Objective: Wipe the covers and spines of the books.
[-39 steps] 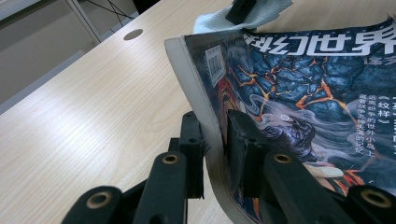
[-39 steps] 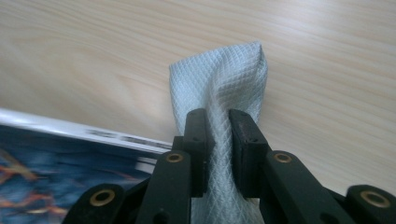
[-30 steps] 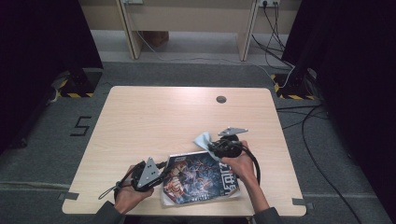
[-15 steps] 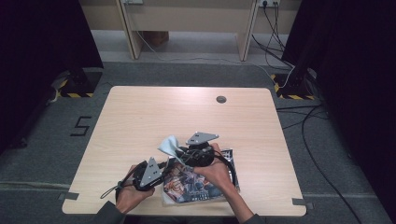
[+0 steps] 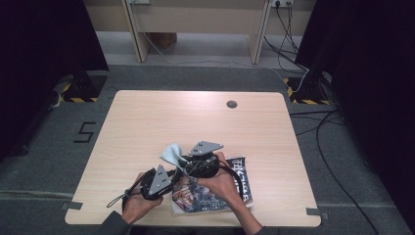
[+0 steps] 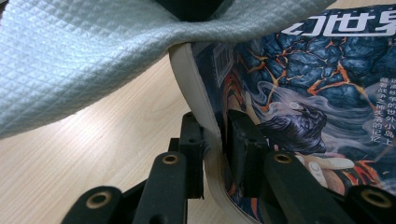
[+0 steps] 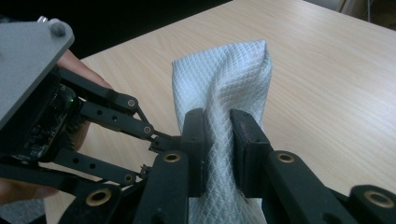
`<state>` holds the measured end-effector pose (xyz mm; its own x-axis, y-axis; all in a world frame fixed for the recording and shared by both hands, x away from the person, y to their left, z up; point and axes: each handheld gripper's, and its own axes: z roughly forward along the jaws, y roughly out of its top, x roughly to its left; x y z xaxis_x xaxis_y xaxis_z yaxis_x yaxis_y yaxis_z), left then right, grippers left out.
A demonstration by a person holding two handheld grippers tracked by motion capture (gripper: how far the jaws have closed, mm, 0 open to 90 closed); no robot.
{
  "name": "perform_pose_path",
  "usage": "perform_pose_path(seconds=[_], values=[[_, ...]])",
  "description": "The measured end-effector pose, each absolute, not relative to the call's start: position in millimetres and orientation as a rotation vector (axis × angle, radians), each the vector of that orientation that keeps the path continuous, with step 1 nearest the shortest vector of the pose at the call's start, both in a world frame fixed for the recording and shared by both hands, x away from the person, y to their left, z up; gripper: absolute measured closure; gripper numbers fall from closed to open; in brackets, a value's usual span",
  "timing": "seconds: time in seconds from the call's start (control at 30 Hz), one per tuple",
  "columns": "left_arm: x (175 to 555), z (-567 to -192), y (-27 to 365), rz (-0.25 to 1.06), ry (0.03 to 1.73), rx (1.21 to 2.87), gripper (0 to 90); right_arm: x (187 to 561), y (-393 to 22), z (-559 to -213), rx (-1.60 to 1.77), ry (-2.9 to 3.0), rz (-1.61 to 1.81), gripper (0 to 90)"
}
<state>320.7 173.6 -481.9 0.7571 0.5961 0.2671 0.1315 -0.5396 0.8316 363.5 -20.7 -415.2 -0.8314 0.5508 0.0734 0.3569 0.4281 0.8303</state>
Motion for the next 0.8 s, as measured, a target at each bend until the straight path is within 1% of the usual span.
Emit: perform_pose_path(seconds=[0.1, 0.3, 0.7, 0.8], values=[[319, -481, 173, 0.680, 0.534, 2.090, 76.4, 364, -23, -415, 0.797, 2.485, 1.355, 77.2], [319, -482, 174, 0.682, 0.532, 2.093, 76.3, 377, -44, -422, 0.883, 2.492, 1.318, 77.3], [317, -480, 172, 0.702, 0.509, 2.088, 75.9, 421, -126, -456, 1.226, 2.407, 1.141, 77.2], [317, -479, 172, 0.705, 0.507, 2.086, 75.9, 428, -138, -463, 1.290, 2.380, 1.103, 77.1]])
